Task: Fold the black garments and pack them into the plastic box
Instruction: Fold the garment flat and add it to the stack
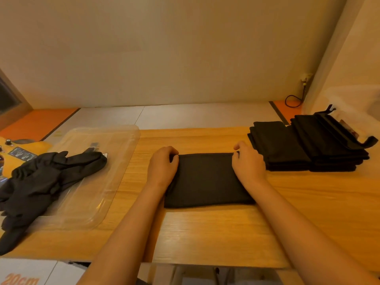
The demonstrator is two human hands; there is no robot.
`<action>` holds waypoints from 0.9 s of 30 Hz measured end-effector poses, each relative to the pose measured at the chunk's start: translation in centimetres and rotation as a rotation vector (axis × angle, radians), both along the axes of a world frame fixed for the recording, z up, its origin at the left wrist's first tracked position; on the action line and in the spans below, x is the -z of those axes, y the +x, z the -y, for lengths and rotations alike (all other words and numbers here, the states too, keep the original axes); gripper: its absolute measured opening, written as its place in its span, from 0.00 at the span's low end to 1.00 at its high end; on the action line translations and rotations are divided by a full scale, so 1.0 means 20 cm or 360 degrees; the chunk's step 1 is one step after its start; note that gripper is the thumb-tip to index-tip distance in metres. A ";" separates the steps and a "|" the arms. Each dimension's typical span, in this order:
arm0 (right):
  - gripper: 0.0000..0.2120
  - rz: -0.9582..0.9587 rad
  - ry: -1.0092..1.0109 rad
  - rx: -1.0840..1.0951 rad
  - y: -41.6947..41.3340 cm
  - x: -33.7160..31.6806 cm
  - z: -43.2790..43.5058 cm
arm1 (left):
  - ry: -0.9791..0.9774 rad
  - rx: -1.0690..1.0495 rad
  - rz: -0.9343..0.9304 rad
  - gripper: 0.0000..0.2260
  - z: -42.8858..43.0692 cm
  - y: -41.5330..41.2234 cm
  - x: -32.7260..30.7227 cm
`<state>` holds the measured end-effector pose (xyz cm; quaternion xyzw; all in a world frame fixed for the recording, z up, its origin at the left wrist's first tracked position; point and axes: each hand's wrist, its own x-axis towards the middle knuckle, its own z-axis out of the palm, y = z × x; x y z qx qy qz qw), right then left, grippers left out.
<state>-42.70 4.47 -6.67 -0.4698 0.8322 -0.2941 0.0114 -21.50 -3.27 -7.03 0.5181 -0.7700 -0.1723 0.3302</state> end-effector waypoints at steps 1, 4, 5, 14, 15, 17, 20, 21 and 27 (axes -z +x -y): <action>0.11 -0.0047 -0.0024 -0.0010 0.00 0.01 0.00 | -0.0058 -0.0018 0.0017 0.06 -0.01 0.00 0.02; 0.10 -0.0180 -0.0013 -0.0088 0.01 0.02 0.00 | -0.0132 -0.0068 0.0090 0.07 -0.01 -0.01 0.04; 0.10 -0.0224 0.0016 -0.0113 0.01 0.01 0.00 | -0.0113 -0.0075 0.0111 0.07 0.00 -0.01 0.04; 0.16 -0.0426 -0.0116 -0.0478 0.14 -0.16 -0.09 | -0.0151 -0.0044 -0.0088 0.16 -0.17 -0.05 -0.20; 0.17 -0.0440 -0.0056 -0.0634 0.19 -0.15 -0.09 | -0.0234 0.0071 0.0068 0.16 -0.22 -0.10 -0.19; 0.20 -0.0502 0.0168 -0.0867 0.26 -0.08 -0.09 | -0.0220 0.0218 0.0467 0.19 -0.27 -0.16 -0.11; 0.23 -0.0502 0.0508 -0.0912 0.26 0.00 -0.08 | 0.0005 0.0231 0.0746 0.23 -0.27 -0.15 0.01; 0.24 -0.0479 0.0554 -0.0908 0.25 0.00 -0.08 | 0.0034 0.0210 0.0733 0.24 -0.26 -0.13 0.03; 0.27 -0.0353 0.0726 -0.0596 0.02 0.01 -0.08 | 0.0206 -0.0023 0.0821 0.28 -0.25 -0.10 0.03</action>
